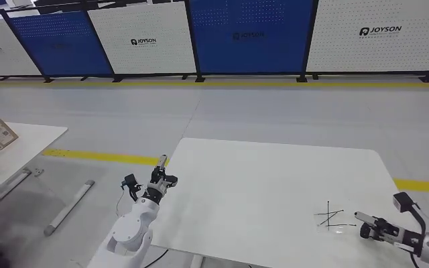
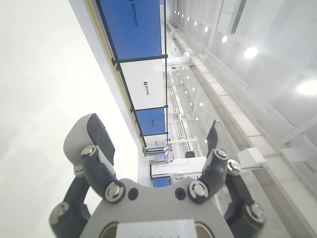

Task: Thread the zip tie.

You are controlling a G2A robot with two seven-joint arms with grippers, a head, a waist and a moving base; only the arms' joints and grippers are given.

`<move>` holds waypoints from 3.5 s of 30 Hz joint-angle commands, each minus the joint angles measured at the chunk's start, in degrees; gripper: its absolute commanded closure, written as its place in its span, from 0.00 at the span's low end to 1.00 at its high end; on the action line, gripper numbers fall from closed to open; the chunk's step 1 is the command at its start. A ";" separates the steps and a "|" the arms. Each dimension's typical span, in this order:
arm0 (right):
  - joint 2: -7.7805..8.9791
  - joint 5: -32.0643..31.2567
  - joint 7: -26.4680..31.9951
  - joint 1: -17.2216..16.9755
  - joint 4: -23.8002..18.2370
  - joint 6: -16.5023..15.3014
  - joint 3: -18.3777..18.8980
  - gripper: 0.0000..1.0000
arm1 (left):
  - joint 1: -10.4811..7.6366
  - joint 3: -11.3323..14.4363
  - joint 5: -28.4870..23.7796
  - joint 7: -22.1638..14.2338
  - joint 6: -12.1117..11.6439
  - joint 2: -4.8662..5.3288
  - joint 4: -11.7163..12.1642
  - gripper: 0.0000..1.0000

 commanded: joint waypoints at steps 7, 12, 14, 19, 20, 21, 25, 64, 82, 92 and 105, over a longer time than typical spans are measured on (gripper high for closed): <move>0.15 -0.52 0.13 1.12 1.25 -0.20 -0.88 0.00 | 0.00 0.00 0.00 0.00 0.00 0.00 0.00 0.00; 0.15 -0.52 0.13 1.12 1.25 -0.20 -0.88 0.00 | 0.00 0.00 0.00 0.00 0.00 0.00 0.00 0.00; 0.15 -0.52 0.13 1.12 1.25 -0.20 -0.88 0.00 | 0.00 0.00 0.00 0.00 0.00 0.00 0.00 0.00; 0.15 -0.52 0.13 1.12 1.25 -0.20 -0.88 0.00 | 0.00 0.00 0.00 0.00 0.00 0.00 0.00 0.00; 0.15 -0.52 0.13 1.12 1.25 -0.20 -0.88 0.00 | 0.00 0.00 0.00 0.00 0.00 0.00 0.00 0.00; 0.15 -0.52 0.13 1.12 1.25 -0.20 -0.88 0.00 | 0.00 0.00 0.00 0.00 0.00 0.00 0.00 0.00; 0.15 -0.52 0.13 1.12 1.25 -0.20 -0.88 0.00 | 0.00 0.00 0.00 0.00 0.00 0.00 0.00 0.00; 2.07 0.18 1.26 2.43 1.65 0.51 -5.44 0.00 | 0.00 0.00 0.00 0.00 0.00 0.00 0.00 0.00; 3.16 2.10 1.39 5.21 6.94 0.10 -8.67 0.53 | 0.00 0.00 0.00 0.00 0.00 0.00 0.00 0.00; 3.96 3.49 1.39 7.06 10.48 -1.40 -10.64 0.65 | 0.00 0.00 0.00 0.00 0.00 0.00 0.00 0.00; 4.96 4.87 1.39 8.14 11.93 -1.11 -12.79 0.76 | 0.00 0.00 0.00 0.00 0.00 0.00 0.00 0.00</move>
